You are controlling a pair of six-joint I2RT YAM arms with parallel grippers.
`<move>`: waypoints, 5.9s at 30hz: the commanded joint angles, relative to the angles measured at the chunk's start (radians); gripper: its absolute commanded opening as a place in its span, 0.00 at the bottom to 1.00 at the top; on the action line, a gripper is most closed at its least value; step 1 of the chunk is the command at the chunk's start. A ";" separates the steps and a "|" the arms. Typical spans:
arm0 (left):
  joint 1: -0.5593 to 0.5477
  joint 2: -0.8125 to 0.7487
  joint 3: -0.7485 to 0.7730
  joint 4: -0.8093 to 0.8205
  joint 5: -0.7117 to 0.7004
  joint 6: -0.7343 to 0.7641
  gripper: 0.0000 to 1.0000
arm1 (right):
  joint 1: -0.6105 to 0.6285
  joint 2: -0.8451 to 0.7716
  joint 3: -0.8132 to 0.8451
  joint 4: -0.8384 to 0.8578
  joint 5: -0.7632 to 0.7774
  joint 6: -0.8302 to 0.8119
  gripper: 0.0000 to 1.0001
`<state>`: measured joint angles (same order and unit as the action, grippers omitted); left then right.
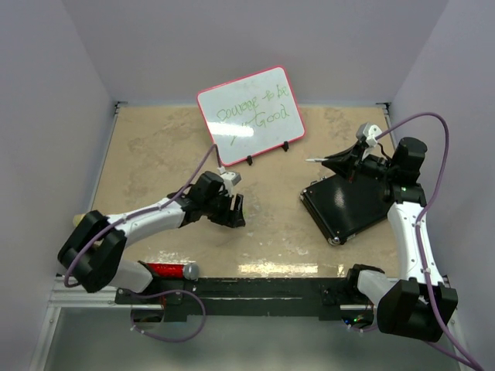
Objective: Write a sentence on the whiteboard
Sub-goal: Close the whiteboard marker at the center of the board.
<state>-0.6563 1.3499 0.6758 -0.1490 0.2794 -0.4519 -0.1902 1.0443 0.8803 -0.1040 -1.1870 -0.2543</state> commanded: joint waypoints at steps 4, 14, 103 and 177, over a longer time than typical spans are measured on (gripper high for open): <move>-0.062 0.221 0.257 -0.164 -0.172 0.062 0.59 | -0.005 -0.009 0.003 0.003 0.013 -0.011 0.00; -0.071 0.385 0.401 -0.310 -0.215 0.130 0.42 | -0.005 -0.006 0.005 0.001 0.012 -0.013 0.00; -0.115 0.296 0.070 0.419 -0.026 0.602 0.00 | 0.402 0.737 0.086 0.070 0.003 0.118 0.00; -0.112 0.316 0.070 0.433 -0.036 0.579 0.00 | 0.433 0.721 0.091 0.052 0.070 0.107 0.00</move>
<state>-0.7681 1.6638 0.7307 0.2440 0.2489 0.1238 0.2356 1.7809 0.9371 -0.0555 -1.1320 -0.1383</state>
